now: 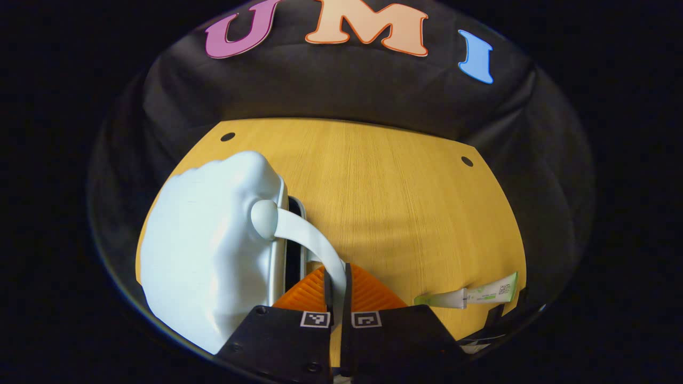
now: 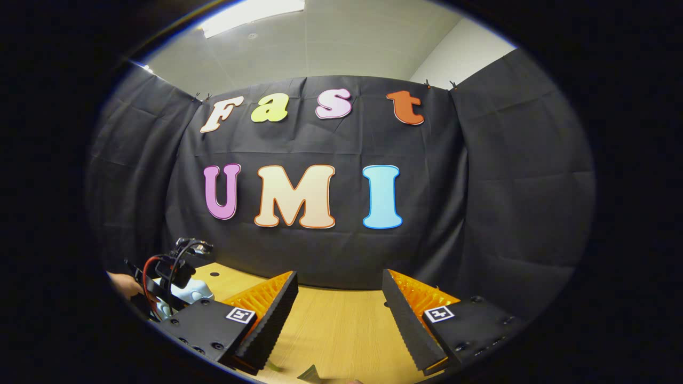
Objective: First open the suitcase, pack the skin care products into it, and then close the suitcase.
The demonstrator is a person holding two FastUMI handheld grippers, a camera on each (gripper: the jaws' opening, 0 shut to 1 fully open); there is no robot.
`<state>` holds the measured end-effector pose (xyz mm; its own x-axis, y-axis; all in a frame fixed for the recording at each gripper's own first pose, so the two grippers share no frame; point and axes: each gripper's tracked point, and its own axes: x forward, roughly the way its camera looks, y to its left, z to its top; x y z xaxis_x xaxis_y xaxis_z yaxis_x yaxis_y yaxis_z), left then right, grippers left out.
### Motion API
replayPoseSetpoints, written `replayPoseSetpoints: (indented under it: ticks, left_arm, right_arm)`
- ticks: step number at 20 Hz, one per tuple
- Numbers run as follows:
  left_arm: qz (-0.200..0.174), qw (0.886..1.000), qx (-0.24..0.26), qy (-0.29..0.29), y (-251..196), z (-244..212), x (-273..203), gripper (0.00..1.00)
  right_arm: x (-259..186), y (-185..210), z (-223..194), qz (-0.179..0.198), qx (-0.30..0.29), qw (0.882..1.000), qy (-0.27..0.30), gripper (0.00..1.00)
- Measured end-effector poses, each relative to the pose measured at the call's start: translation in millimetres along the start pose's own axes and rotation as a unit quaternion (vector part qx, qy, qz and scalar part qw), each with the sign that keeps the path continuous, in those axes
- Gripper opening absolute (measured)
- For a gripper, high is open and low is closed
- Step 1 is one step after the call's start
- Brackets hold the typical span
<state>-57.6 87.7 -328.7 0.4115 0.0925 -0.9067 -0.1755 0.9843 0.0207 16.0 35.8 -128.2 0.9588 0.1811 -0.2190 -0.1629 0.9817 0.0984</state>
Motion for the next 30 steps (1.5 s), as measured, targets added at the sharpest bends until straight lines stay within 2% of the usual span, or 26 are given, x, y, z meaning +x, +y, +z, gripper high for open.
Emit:
replayPoseSetpoints:
  ticks: [5,10,11,15,23,30]
  left_arm:
    - [-0.011,0.999,-0.013,-0.032,16.2,28.8,-49.8,0.00]
    - [0.013,0.996,-0.010,-0.086,60.5,65.9,-101.4,0.00]
    - [0.015,0.995,-0.017,-0.096,71.9,73.2,-109.1,0.00]
    - [0.034,0.990,-0.025,-0.133,120.6,94.0,-137.8,0.00]
    - [0.099,0.980,-0.013,-0.174,226.3,113.6,-162.0,0.00]
    - [0.125,0.975,-0.012,-0.185,313.6,116.8,-158.5,0.00]
  right_arm:
    - [7.6,20.2,-14.3,0.024,0.026,0.999,0.015,0.99]
    - [14.2,44.9,-7.7,0.050,0.035,0.998,0.002,0.96]
    - [15.0,47.9,-5.2,0.053,0.034,0.998,-0.002,1.00]
    - [19.5,59.1,-2.9,0.058,0.031,0.998,-0.009,0.99]
    - [37.0,93.4,-7.8,0.045,0.036,0.998,-0.002,0.98]
    - [47.3,129.5,-2.2,-0.004,0.021,1.000,-0.017,0.98]
